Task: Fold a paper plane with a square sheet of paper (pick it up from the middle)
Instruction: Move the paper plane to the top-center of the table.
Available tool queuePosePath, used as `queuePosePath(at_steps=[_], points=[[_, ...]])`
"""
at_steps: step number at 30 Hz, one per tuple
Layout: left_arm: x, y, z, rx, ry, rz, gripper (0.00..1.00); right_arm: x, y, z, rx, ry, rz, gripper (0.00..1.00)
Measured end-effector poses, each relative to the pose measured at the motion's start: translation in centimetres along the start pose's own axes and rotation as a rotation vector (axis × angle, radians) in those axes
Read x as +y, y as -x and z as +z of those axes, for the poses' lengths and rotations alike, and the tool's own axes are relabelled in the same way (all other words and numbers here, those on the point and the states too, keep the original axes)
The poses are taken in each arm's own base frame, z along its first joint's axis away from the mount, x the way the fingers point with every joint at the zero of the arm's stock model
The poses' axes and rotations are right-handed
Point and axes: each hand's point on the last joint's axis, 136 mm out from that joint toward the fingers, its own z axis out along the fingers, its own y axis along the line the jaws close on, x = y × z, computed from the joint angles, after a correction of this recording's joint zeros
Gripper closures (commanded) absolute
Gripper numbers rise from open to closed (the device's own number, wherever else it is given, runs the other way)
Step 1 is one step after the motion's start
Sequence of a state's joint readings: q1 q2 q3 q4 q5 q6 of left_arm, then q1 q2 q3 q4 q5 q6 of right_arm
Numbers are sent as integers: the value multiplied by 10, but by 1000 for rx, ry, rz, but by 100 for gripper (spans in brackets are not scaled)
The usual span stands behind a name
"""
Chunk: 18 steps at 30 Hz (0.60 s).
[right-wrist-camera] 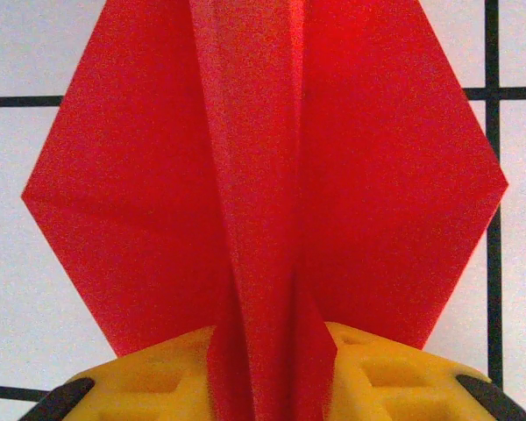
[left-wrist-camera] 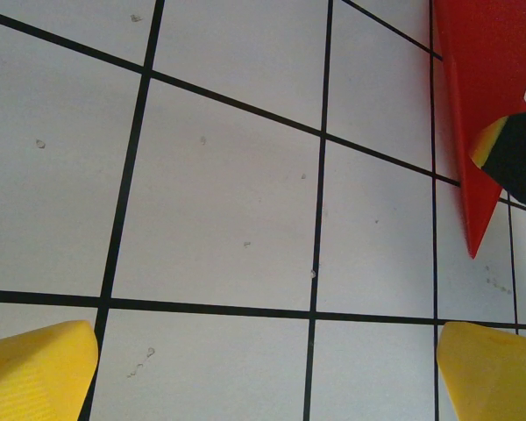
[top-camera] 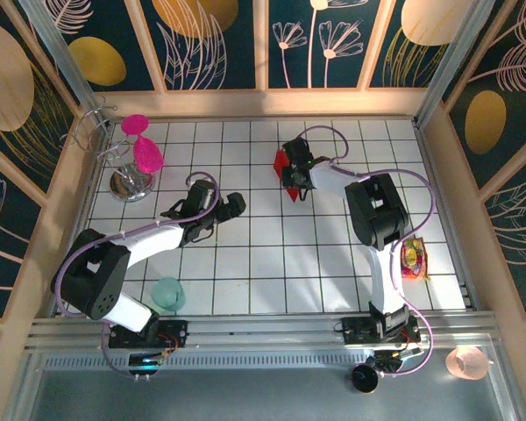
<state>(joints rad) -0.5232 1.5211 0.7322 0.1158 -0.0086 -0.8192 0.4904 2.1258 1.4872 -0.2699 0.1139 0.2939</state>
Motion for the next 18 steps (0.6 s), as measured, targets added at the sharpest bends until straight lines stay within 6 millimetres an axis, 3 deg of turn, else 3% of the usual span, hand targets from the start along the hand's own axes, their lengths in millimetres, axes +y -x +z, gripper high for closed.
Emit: queuePosePath(at_steps=[8, 18], points=[[2, -3, 3, 11, 7, 0, 1, -3, -5, 12, 14, -20, -3, 61], [2, -3, 4, 11, 7, 0, 1, -3, -2, 12, 3, -24, -1, 56]])
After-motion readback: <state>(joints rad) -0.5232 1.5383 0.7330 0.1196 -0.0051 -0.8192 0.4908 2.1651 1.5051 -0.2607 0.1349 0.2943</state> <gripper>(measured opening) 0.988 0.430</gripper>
